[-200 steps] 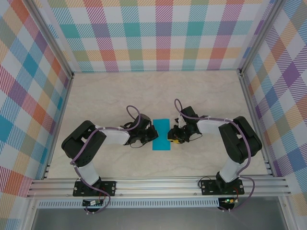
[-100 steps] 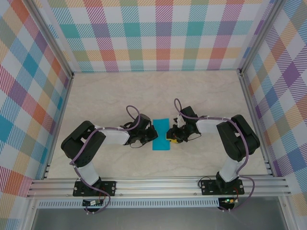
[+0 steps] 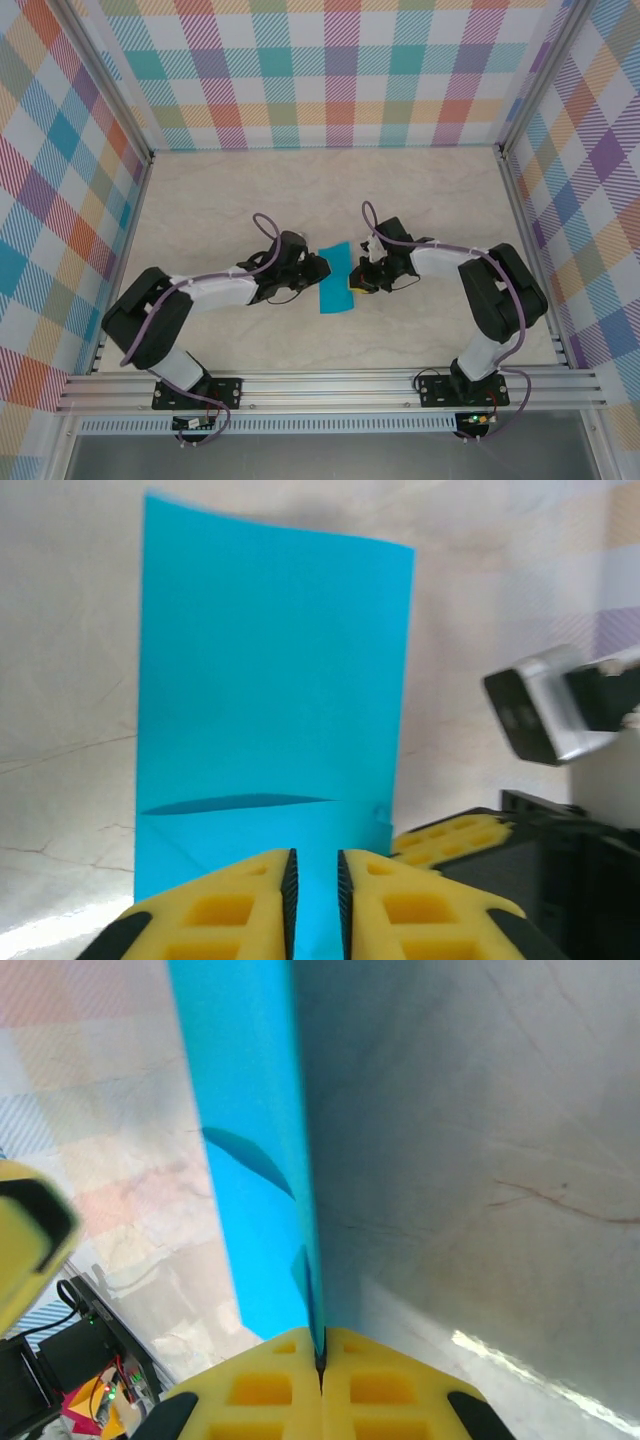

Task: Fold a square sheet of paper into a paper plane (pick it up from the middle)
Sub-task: Turn over the paper at the center of the table.

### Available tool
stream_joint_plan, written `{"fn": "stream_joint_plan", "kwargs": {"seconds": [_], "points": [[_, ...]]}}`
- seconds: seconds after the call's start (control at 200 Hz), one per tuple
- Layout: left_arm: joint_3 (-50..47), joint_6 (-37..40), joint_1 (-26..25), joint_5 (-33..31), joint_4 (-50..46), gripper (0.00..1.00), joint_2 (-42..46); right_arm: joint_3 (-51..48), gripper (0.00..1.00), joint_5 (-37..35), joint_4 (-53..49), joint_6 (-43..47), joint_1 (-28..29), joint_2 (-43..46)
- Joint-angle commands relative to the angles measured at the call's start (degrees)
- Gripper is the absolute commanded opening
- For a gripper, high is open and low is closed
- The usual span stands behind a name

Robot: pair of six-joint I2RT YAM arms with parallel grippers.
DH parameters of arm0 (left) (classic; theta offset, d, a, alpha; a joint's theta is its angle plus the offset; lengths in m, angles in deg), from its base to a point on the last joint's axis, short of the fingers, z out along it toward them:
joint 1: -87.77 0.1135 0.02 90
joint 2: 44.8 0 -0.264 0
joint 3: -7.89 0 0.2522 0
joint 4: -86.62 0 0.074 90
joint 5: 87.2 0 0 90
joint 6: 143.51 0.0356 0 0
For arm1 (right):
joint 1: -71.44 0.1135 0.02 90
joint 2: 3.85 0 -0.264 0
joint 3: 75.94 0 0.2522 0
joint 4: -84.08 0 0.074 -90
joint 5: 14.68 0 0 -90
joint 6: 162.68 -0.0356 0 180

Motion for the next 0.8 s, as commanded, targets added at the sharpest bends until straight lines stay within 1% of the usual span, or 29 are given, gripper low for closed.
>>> {"fn": "stream_joint_plan", "kwargs": {"seconds": [0.0,0.17,0.255,0.35,0.465,0.595,0.795], "points": [[-2.10,1.72,-0.45,-6.67,-6.17,0.25,7.62,3.17,0.02,-3.89,-7.76,4.04,0.27,4.74],[-5.65,2.15,-0.37,-12.81,-12.10,0.32,16.09,7.05,0.03,-11.75,-18.63,7.65,0.28,9.02],[-6.93,2.09,-0.23,-14.29,-12.91,0.33,17.96,8.69,0.03,-14.22,-22.02,8.42,0.27,10.51],[-7.50,2.13,0.08,-15.12,-13.10,0.33,18.05,10.38,0.03,-16.39,-25.06,8.78,0.27,11.74],[-7.65,2.24,0.34,-14.79,-12.24,0.33,16.94,11.92,0.03,-19.61,-27.75,8.44,0.27,13.08],[-7.67,1.78,0.30,-12.51,-9.95,0.33,15.71,13.39,0.03,-21.73,-29.95,6.48,0.26,14.15],[-7.59,0.92,0.38,-9.91,-8.37,0.33,14.64,14.83,0.03,-20.85,-30.59,2.77,0.28,15.08]]}}
